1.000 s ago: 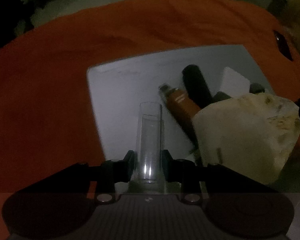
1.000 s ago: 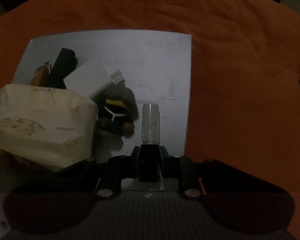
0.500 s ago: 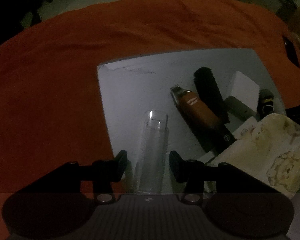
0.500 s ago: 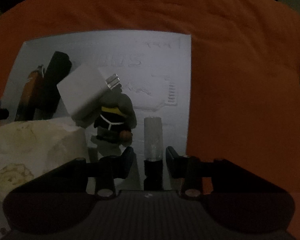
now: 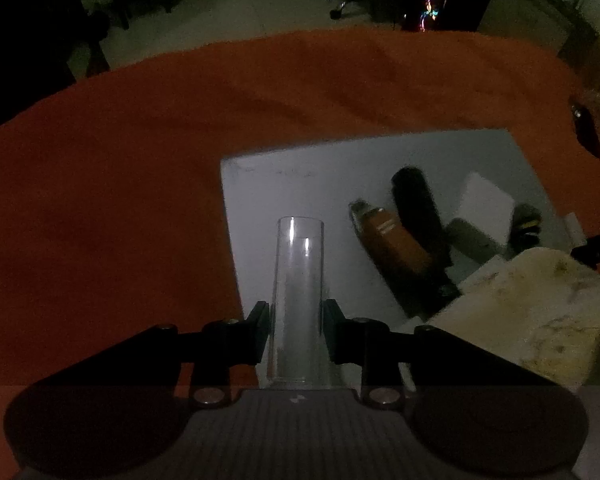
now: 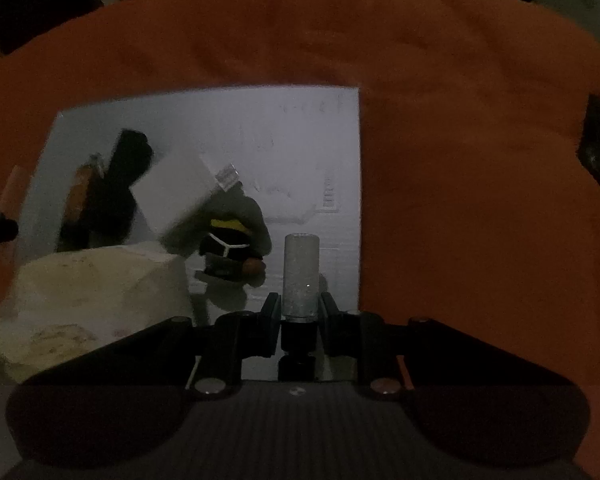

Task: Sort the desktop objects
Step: 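Carry both glass pieces into the white box and open both tools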

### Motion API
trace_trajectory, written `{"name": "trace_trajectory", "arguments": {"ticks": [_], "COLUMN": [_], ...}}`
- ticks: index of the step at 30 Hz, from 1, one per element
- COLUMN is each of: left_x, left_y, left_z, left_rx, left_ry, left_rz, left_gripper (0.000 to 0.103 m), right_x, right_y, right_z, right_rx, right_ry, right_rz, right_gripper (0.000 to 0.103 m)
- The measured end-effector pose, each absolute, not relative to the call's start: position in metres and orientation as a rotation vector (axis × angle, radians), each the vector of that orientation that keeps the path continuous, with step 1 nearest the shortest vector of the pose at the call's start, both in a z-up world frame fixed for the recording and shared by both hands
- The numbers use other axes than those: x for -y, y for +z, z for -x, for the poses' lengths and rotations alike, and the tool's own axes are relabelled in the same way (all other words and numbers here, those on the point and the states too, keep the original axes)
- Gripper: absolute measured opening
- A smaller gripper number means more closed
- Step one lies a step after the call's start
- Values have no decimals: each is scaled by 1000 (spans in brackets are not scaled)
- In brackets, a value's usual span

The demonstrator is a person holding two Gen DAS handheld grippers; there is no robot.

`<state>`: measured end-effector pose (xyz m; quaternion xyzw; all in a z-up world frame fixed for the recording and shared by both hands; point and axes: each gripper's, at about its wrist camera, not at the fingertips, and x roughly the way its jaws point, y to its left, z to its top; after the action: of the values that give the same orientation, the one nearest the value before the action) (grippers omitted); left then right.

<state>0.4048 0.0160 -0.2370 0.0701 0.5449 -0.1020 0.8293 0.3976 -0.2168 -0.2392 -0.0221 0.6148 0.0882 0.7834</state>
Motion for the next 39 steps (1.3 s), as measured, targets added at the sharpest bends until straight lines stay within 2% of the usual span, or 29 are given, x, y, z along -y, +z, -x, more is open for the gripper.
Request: {"name": "trace_trajectory", "arguments": {"ticks": [11,20,28,39], "left_x": [-16,2,13,18], "left_y": [-153,-126,-140,-179], "left_z": [-330,-222,-153,-128], "left_rx": [-1074,-994,-982,-1030], "left_ry": [-241,-307,-351,-324], "left_rz": [-99,13,78,61], "left_gripper": [24,24,24,24], "right_x": [212,190,180,177], "right_y": [-148,-104,-112,-159], "right_z": [-331,-229,-145,-120], "right_rx": [-1216,-1145,-1153,-1228], "right_ry": [227,342,461,384], "right_rz": [13,-31,-99,-127], "right_gripper": [22,22,22,22]}}
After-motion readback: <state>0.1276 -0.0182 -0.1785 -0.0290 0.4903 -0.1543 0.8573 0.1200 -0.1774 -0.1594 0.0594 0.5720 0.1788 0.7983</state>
